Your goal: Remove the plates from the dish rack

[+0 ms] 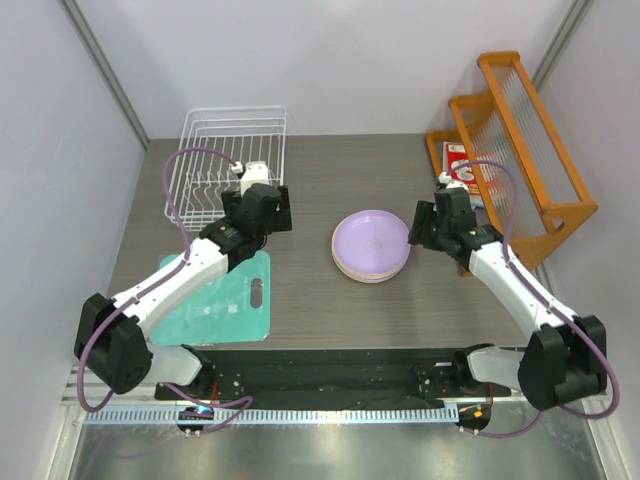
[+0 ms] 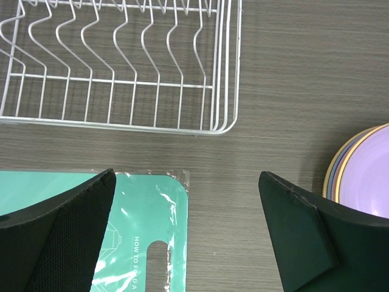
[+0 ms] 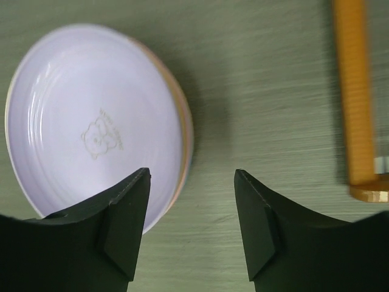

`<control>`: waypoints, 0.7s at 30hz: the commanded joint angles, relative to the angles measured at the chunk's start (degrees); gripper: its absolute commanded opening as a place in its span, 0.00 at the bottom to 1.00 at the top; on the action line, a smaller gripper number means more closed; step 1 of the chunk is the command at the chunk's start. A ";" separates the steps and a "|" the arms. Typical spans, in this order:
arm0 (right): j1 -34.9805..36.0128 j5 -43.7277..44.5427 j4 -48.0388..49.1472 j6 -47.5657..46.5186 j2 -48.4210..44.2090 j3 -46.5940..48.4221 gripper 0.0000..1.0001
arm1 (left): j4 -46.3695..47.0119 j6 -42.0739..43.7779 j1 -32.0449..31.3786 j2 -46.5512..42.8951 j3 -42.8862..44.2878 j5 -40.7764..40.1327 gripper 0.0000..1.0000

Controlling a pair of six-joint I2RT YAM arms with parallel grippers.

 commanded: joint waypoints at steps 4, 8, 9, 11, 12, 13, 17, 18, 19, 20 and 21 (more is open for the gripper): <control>0.02 20.69 7.98 -1.78 -10.92 -2.41 0.64 | -0.34 0.29 0.07 -1.05 2.95 0.19 0.99; 0.46 24.31 24.57 -6.42 -14.35 -16.43 0.68 | 3.00 1.34 -0.02 -3.95 -0.64 -1.12 0.99; 0.72 24.57 32.88 -7.49 -15.05 -19.01 0.87 | 3.88 1.43 -0.02 -4.48 -1.70 -1.65 1.00; 1.16 24.05 39.17 -10.39 -15.32 -24.62 1.00 | 6.16 1.70 -0.02 -6.15 -5.99 -2.79 0.99; 1.77 24.83 45.90 -11.27 -14.80 -26.31 1.00 | 10.26 2.04 0.07 -6.76 -8.02 -3.23 0.99; 1.95 26.23 49.28 -11.80 -14.01 -28.94 1.00 | 12.13 3.09 -0.02 -7.12 -9.78 -3.33 0.99; 3.00 32.10 59.76 -15.58 -7.16 -30.99 1.00 | 18.03 4.07 0.07 -8.26 -14.80 -4.73 0.99; 4.14 33.44 59.16 -16.46 -5.75 -30.55 1.00 | 18.12 4.07 0.15 -8.35 -15.16 -4.47 1.00; 4.50 34.15 59.59 -16.73 -4.00 -30.46 1.00 | 17.08 3.72 0.15 -8.70 -15.16 -4.12 1.00; 4.85 34.94 59.68 -16.99 -3.20 -30.55 1.00 | 16.81 2.93 0.15 -8.96 -15.25 -3.86 1.00; 5.55 35.90 60.55 -17.51 -2.84 -30.72 1.00 | 16.72 2.75 0.15 -10.18 -16.03 -3.59 0.99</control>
